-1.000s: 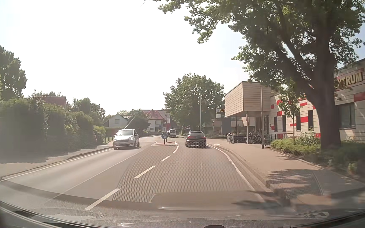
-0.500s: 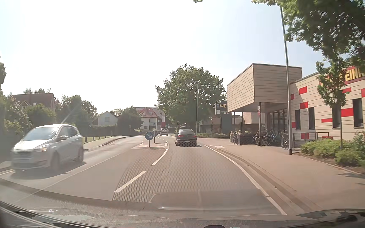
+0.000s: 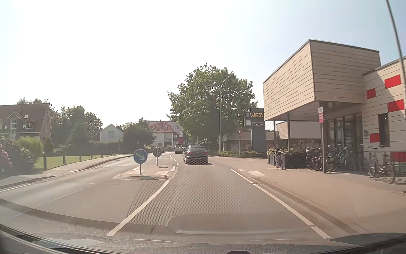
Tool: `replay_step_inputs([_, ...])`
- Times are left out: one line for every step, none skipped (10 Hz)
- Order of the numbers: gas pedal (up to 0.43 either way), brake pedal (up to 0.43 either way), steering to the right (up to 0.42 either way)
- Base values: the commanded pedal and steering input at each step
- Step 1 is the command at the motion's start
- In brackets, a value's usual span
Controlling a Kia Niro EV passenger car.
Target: Follow the waypoints while adhering to traffic rules and regulations
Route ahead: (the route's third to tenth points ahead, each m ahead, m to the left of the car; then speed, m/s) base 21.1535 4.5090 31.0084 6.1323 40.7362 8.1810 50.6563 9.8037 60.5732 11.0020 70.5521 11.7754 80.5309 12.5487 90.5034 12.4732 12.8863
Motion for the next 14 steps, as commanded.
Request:
replay_step_inputs([0.130,0.000,-0.021])
replay_step_inputs([0.130,0.000,-0.025])
replay_step_inputs([0.138,0.000,-0.027])
replay_step_inputs([0.138,0.000,-0.029])
replay_step_inputs([0.138,0.000,-0.032])
replay_step_inputs([0.138,0.000,-0.034])
replay_step_inputs([0.150,0.000,-0.035])
replay_step_inputs([0.157,0.000,-0.036])
replay_step_inputs([0.157,0.000,-0.038])
replay_step_inputs([0.157,0.000,-0.040])
replay_step_inputs([0.157,0.000,-0.040])
replay_step_inputs([0.169,0.000,-0.040])
replay_step_inputs([0.169,0.000,-0.040])
replay_step_inputs([0.169,0.000,-0.040])
